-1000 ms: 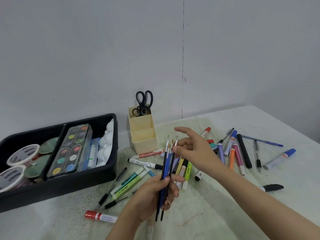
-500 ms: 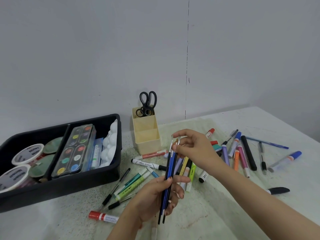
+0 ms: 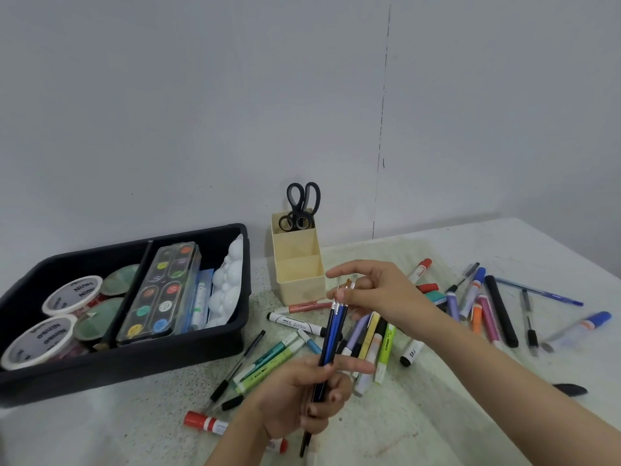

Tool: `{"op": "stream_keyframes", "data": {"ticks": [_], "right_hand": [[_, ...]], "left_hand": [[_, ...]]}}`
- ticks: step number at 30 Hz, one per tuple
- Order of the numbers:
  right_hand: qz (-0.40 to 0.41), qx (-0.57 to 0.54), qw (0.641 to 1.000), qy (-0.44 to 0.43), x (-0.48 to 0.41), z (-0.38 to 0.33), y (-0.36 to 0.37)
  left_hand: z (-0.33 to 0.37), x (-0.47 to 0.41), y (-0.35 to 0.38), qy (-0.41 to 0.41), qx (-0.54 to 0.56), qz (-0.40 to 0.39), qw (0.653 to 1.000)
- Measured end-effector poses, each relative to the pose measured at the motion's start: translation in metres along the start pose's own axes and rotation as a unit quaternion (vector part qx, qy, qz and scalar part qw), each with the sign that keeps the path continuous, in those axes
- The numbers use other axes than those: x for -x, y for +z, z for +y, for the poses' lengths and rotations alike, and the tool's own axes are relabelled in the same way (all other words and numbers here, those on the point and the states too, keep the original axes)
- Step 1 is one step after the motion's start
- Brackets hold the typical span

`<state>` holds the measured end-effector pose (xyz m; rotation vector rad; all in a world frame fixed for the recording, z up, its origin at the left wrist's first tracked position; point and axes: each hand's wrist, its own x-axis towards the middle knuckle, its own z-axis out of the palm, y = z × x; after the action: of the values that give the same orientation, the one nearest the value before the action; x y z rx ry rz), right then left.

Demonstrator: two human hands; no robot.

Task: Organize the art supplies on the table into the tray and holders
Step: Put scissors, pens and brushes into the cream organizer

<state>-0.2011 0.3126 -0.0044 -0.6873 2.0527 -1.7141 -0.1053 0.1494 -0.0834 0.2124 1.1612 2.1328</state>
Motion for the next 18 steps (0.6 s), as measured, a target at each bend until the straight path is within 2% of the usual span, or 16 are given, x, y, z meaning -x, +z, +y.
{"op": "stream_keyframes", "data": {"ticks": [5, 7, 9, 11, 13, 15, 18], "right_hand": [[-0.036, 0.002, 0.999, 0.01, -0.009, -0.013, 0.004], [-0.024, 0.006, 1.0, 0.007, -0.017, -0.018, 0.002], [-0.006, 0.029, 1.0, 0.002, -0.026, -0.028, -0.004], [0.022, 0.062, 0.998, -0.007, -0.036, -0.042, -0.013], [0.07, 0.092, 0.993, -0.028, -0.048, -0.059, -0.023], [0.134, 0.108, 0.983, -0.068, -0.062, -0.074, -0.032], [0.234, 0.101, 0.957, -0.136, -0.087, -0.094, -0.039]], "left_hand": [[0.005, 0.003, -0.009, 0.024, -0.008, 0.014, 1.0], [0.009, 0.0, -0.008, 0.068, -0.021, 0.073, 0.995], [0.017, -0.005, -0.003, 0.125, -0.035, 0.175, 0.976], [0.024, -0.009, -0.01, 0.16, -0.082, 0.305, 0.935], [0.028, -0.012, -0.02, 0.18, -0.209, 0.398, 0.875], [0.031, -0.013, -0.029, 0.184, -0.323, 0.438, 0.818], [0.035, -0.02, -0.045, 0.185, -0.463, 0.456, 0.737]]}}
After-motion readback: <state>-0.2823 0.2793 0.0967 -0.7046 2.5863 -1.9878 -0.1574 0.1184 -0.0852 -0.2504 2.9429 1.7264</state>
